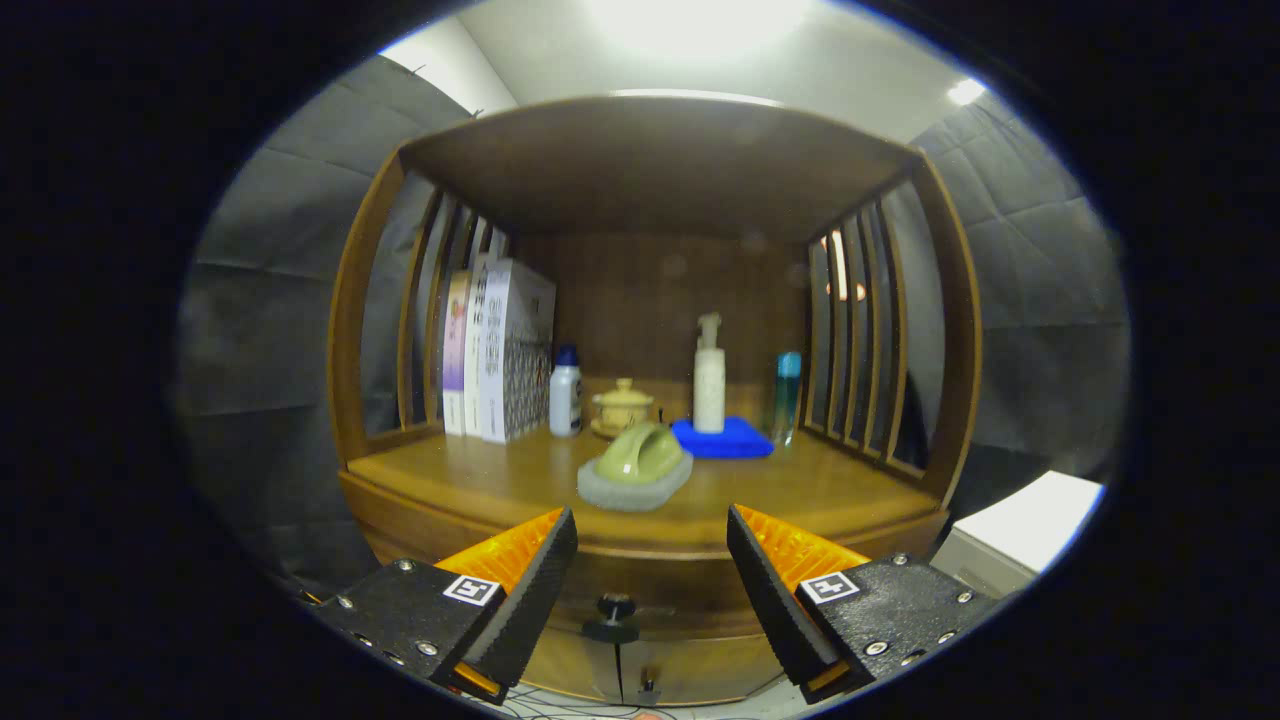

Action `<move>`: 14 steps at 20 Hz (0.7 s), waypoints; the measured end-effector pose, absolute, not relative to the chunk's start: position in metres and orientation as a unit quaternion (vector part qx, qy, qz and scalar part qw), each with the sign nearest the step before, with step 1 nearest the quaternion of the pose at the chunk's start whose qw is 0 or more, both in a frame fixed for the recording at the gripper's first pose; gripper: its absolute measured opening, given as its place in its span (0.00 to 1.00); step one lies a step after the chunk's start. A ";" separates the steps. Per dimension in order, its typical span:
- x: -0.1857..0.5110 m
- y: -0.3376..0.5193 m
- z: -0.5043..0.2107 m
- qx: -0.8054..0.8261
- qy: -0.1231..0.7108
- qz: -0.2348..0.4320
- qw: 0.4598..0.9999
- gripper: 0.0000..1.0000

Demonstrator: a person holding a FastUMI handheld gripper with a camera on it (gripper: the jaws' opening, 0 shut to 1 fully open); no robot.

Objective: Pull open the drawer, take out the items inside it, and place them on the countertop above the cabinet.

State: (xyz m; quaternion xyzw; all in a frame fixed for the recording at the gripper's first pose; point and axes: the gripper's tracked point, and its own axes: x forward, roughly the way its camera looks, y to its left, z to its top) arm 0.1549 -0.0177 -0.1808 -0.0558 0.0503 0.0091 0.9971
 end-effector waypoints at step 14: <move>0.022 -0.014 0.023 -0.035 -0.050 -0.020 0.998 0.93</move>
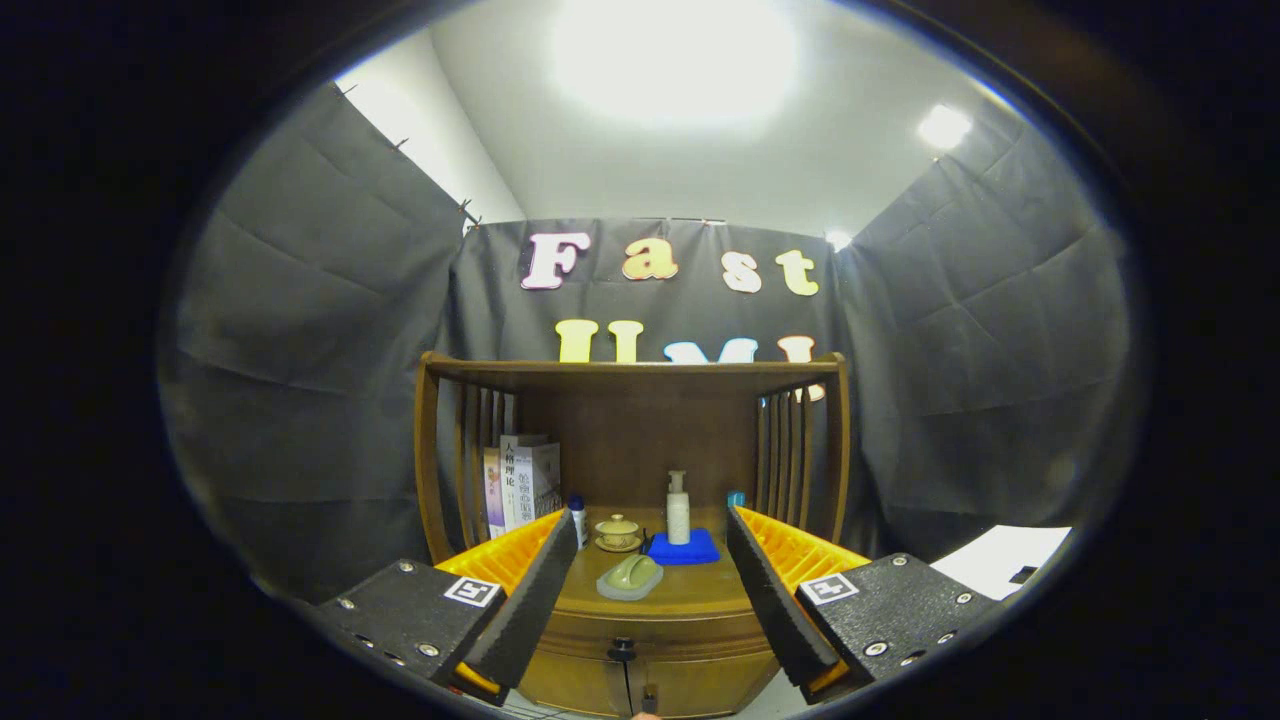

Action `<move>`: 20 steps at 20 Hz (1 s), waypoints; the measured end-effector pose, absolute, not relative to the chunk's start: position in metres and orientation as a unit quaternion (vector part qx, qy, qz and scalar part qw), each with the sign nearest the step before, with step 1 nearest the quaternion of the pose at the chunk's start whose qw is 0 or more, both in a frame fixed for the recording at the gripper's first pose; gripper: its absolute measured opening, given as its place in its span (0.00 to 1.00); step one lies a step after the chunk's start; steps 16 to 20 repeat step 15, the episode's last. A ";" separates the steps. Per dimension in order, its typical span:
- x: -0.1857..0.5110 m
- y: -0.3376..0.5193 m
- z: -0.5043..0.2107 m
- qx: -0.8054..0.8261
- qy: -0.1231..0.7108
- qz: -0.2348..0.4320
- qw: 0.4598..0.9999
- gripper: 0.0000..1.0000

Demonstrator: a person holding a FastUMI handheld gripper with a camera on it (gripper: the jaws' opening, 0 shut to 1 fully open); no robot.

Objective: Pull open the drawer, take out the items inside it, and place them on the countertop above the cabinet.

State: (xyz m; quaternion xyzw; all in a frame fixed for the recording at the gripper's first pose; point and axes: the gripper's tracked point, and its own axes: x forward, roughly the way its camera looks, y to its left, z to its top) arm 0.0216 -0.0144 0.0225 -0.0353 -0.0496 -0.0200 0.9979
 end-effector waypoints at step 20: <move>0.007 -0.017 0.037 -0.078 -0.041 -0.013 0.996 0.93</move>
